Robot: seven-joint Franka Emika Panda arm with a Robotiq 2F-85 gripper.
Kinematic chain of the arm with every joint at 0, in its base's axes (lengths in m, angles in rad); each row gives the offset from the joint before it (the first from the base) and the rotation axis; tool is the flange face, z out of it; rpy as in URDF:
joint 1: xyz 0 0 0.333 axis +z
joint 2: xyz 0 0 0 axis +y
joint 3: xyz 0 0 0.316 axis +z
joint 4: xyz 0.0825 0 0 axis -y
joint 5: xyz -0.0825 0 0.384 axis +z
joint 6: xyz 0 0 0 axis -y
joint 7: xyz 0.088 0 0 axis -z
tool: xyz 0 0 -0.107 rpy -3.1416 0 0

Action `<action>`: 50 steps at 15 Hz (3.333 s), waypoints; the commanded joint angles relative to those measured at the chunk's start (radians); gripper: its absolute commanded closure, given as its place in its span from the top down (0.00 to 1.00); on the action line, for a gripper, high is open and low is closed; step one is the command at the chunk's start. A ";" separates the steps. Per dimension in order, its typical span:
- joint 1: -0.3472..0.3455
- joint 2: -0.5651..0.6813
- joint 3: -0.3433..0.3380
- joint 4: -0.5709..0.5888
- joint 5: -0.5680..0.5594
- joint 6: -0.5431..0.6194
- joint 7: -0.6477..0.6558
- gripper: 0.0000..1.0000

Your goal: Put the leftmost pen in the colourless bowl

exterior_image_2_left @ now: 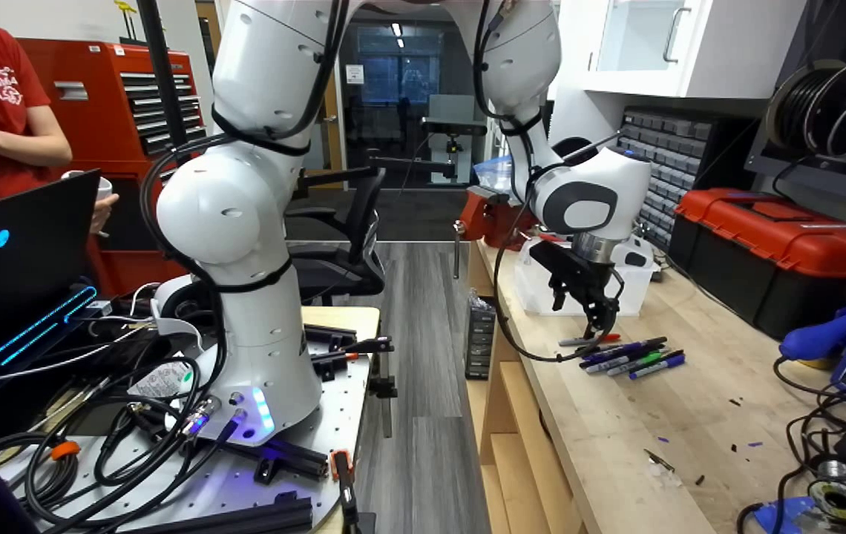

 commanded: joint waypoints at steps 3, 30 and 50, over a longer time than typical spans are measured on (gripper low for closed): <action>-0.027 0.027 0.030 0.001 0.002 0.006 0.038 1.00; -0.098 -0.264 0.078 -0.105 0.121 -0.035 0.058 0.04; 0.103 -0.194 0.101 0.080 0.091 -0.134 0.357 0.04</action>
